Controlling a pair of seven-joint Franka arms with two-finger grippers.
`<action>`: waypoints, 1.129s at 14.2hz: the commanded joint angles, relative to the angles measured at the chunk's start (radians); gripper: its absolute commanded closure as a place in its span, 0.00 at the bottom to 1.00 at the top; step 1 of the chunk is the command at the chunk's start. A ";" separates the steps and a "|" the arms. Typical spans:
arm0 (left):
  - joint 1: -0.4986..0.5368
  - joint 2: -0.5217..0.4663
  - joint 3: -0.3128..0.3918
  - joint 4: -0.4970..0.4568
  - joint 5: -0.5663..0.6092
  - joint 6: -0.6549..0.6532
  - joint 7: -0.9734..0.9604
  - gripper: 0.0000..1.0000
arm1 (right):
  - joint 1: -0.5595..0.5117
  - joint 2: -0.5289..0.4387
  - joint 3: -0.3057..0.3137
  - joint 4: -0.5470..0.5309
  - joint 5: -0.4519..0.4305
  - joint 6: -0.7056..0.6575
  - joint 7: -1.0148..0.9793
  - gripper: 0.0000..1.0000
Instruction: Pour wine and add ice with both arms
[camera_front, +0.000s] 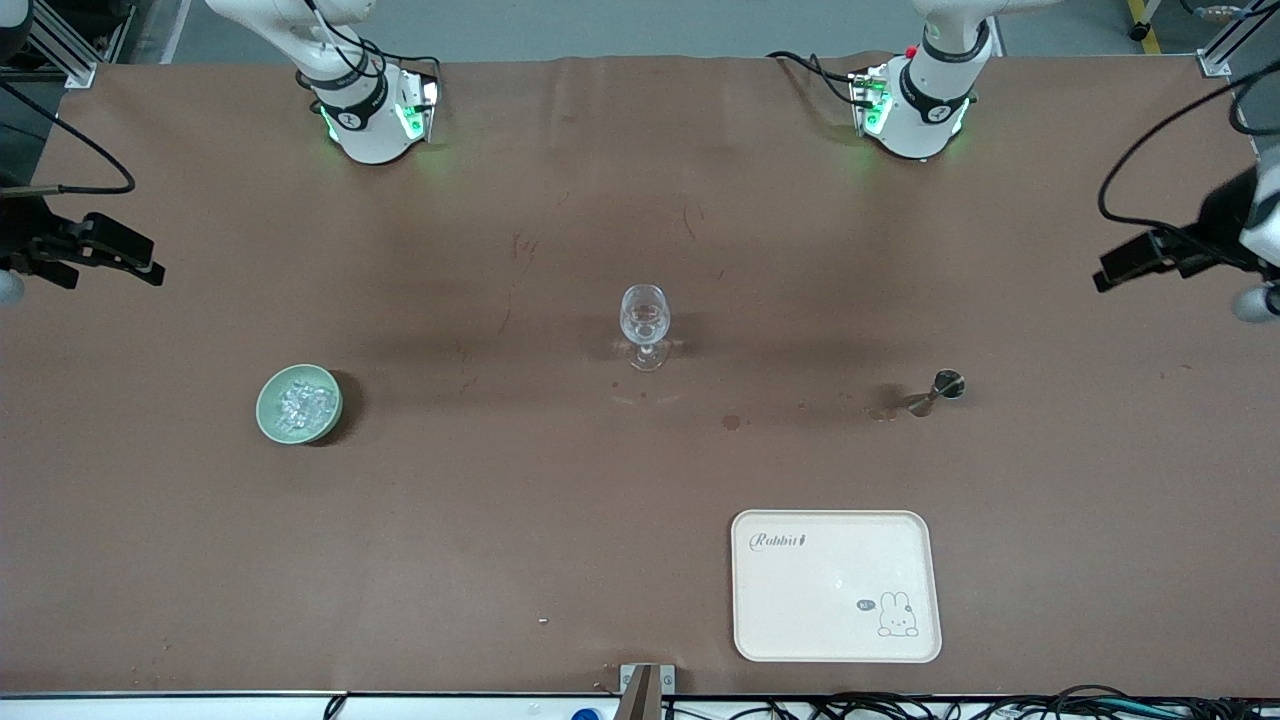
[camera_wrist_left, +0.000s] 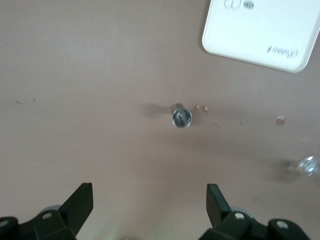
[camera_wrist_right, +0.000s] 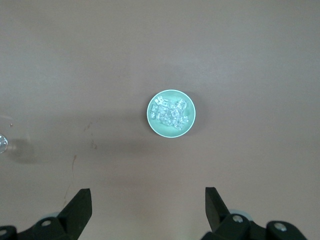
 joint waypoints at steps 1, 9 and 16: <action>0.031 0.032 -0.003 0.017 -0.034 -0.001 -0.028 0.00 | -0.011 -0.009 0.007 -0.060 0.007 0.048 -0.015 0.00; 0.083 0.111 -0.005 -0.121 -0.166 -0.007 -0.427 0.00 | -0.008 0.018 0.005 -0.432 0.005 0.491 -0.016 0.02; 0.187 0.256 -0.005 -0.216 -0.412 0.094 -0.492 0.00 | -0.045 0.283 0.007 -0.448 0.005 0.697 -0.065 0.02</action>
